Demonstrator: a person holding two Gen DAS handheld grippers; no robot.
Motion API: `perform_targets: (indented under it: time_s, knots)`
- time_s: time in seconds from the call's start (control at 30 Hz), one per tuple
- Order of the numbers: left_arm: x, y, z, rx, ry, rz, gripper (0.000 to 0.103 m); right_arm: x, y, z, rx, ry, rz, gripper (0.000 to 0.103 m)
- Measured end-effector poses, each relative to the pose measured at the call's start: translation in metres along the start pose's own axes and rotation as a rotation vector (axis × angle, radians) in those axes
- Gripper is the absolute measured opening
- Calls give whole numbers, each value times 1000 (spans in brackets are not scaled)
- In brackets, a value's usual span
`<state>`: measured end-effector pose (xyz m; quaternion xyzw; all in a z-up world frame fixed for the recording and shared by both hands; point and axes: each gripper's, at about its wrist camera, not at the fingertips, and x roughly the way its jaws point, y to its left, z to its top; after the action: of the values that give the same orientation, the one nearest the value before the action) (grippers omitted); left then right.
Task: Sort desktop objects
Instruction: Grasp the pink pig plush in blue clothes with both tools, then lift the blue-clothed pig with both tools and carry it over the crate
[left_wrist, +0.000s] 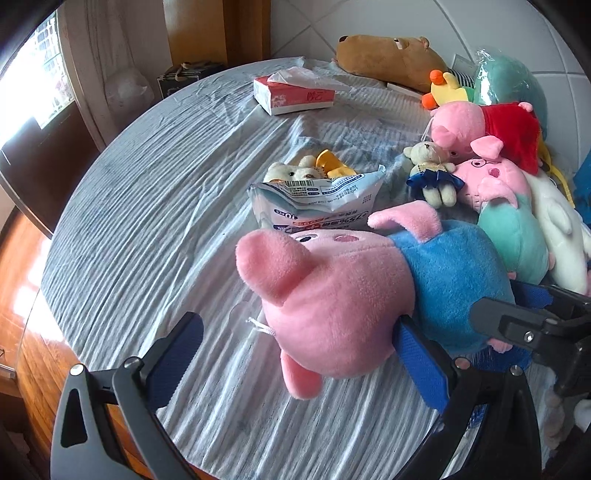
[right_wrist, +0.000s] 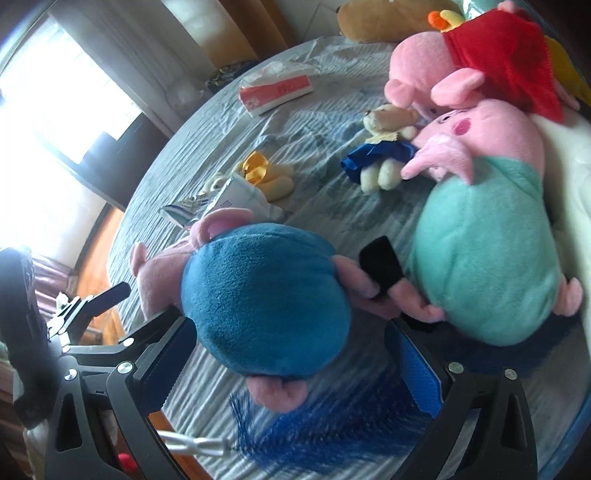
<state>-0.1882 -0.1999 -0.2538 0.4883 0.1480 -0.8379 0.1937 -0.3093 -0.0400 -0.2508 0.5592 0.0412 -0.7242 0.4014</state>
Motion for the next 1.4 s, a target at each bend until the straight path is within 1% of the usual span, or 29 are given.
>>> perform_targets:
  time_s: [0.53,0.63,0.7,0.73,0.77,0.8,0.83,0.87,0.97,1.0,1.23,1.4]
  knots:
    - [25,-1,9,8,19,-53,103,33,-8,13,71,20,31,103]
    - [30,1,9,-5,16,-77,103,40,-10,14,86,25,43,103]
    - [34,1,8,-14,5,-114,99,44,-12,14,97,26,52,103]
    - [34,1,7,-18,0,-135,91,46,-13,15,98,25,54,103]
    - [32,-1,6,-13,-9,-156,79,47,-13,17,97,22,54,103]
    - [27,-5,5,1,-21,-160,73,48,-12,18,91,23,55,103]
    - [22,-9,3,15,-31,-147,70,48,-10,19,80,26,55,103]
    - [19,-10,2,21,-34,-140,68,47,-7,19,70,26,54,100]
    - [6,-11,-2,28,-41,-140,68,36,2,15,37,10,49,93]
    - [-1,-11,-2,31,-49,-141,68,32,4,13,30,3,50,93]
    - [-50,-17,-2,71,-123,-155,68,-18,19,-1,14,-82,72,92]
    - [-86,-28,1,106,-187,-185,68,-63,26,-8,8,-165,53,92]
